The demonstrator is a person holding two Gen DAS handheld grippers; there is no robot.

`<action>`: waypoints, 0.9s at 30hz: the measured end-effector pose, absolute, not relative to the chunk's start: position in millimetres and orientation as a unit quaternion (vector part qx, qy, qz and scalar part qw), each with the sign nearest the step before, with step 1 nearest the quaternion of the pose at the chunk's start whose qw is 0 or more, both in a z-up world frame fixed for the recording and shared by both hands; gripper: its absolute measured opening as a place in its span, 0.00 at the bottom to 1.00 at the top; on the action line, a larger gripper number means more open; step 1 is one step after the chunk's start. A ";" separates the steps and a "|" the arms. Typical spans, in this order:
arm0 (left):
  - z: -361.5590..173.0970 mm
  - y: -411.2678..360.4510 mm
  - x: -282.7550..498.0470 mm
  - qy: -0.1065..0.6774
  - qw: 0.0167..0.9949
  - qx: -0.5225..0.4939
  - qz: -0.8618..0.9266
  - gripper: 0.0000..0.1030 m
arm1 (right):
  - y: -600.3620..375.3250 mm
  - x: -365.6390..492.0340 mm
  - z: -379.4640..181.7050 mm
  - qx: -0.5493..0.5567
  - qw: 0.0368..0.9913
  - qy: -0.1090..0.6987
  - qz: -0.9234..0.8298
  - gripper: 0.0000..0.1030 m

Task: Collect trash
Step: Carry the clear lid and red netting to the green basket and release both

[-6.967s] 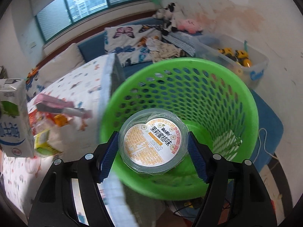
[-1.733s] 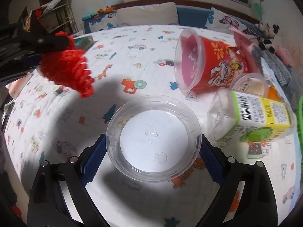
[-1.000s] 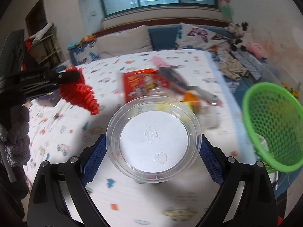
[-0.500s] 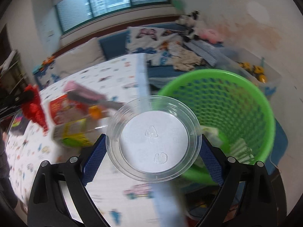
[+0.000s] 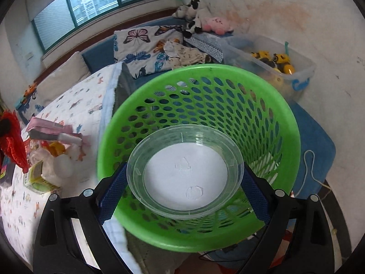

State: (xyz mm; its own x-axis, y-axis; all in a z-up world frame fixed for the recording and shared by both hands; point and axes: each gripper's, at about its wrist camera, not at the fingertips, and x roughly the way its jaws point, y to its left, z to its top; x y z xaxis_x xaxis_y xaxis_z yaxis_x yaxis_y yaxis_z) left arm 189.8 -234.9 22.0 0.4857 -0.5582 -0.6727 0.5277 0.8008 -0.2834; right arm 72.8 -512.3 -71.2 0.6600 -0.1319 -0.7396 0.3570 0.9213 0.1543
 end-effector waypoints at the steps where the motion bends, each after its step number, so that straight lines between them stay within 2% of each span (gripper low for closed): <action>1: 21.6 -239.5 190.9 0.398 0.861 -0.017 -0.317 0.33 | -514.8 73.0 -72.3 0.147 0.899 0.389 -0.137 0.91; 27: -5.9 -367.2 188.3 0.417 0.829 0.058 -0.367 0.34 | -523.1 27.0 -49.7 0.143 0.917 0.344 -0.146 0.92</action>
State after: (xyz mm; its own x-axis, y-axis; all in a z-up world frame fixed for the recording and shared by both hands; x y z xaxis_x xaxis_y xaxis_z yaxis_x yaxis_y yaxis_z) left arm 188.3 -367.2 -5.9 0.3820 -0.5610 -0.7344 0.6577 0.7233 -0.2104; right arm 27.0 -523.1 -49.7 0.7211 -0.1691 -0.6718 0.3656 0.9166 0.1617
